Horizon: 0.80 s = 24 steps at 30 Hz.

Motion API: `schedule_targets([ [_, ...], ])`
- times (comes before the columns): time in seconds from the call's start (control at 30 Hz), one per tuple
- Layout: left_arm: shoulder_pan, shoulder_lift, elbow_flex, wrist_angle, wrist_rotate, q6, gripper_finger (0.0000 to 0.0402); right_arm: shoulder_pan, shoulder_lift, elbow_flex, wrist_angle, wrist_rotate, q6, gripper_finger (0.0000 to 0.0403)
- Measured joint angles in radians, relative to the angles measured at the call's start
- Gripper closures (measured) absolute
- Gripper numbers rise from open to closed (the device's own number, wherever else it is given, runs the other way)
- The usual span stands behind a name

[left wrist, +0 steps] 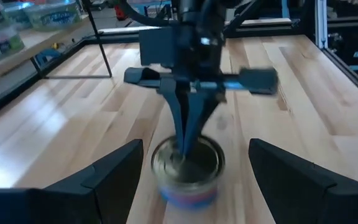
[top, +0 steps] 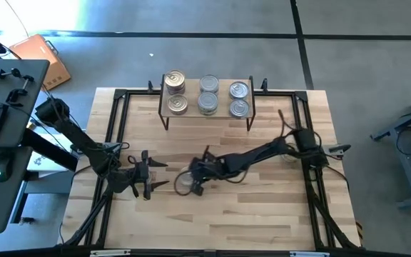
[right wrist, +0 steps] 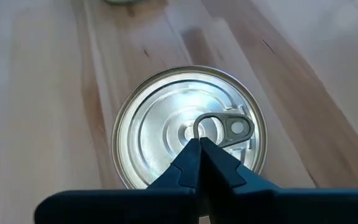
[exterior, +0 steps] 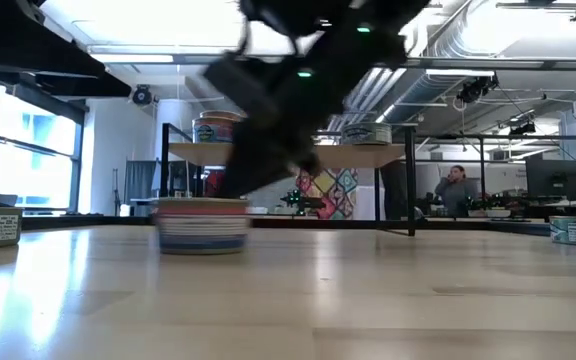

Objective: Stack canned seafood by type on shelf
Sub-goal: Stack the blue and pink tuna can on top of the blue and pink tuna can on the shelf

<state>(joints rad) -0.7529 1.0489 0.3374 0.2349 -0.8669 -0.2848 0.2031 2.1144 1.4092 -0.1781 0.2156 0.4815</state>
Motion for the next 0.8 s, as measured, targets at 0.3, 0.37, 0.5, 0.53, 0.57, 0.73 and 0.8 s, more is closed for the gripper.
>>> schedule_targets([
  [0.3,0.010,0.000,0.000,-0.013,0.041,-0.080,0.0117,0.015,0.062,0.188,0.007,0.048,-0.164,0.0403],
  [0.37,0.023,0.000,0.000,-0.013,0.069,-0.081,0.0117,0.026,0.047,0.199,0.007,0.085,-0.193,0.0403],
  [0.5,0.051,0.019,0.000,-0.015,0.197,-0.082,0.0117,0.041,0.029,0.195,-0.075,0.152,-0.227,0.0403],
  [0.53,0.058,0.031,0.001,-0.017,0.206,-0.094,0.0117,0.043,0.029,0.194,-0.122,0.181,-0.215,0.0403],
  [0.57,0.066,0.045,0.002,-0.029,0.207,-0.118,0.0117,0.043,0.029,0.194,-0.166,0.209,-0.193,0.0403],
  [0.73,0.126,0.103,0.000,-0.205,0.210,-0.276,0.0117,0.026,0.028,0.194,-0.361,0.204,-0.121,0.0403],
  [0.8,0.145,0.115,0.000,-0.262,0.235,-0.316,0.0117,0.031,0.027,0.194,-0.390,0.095,-0.153,0.0403],
])
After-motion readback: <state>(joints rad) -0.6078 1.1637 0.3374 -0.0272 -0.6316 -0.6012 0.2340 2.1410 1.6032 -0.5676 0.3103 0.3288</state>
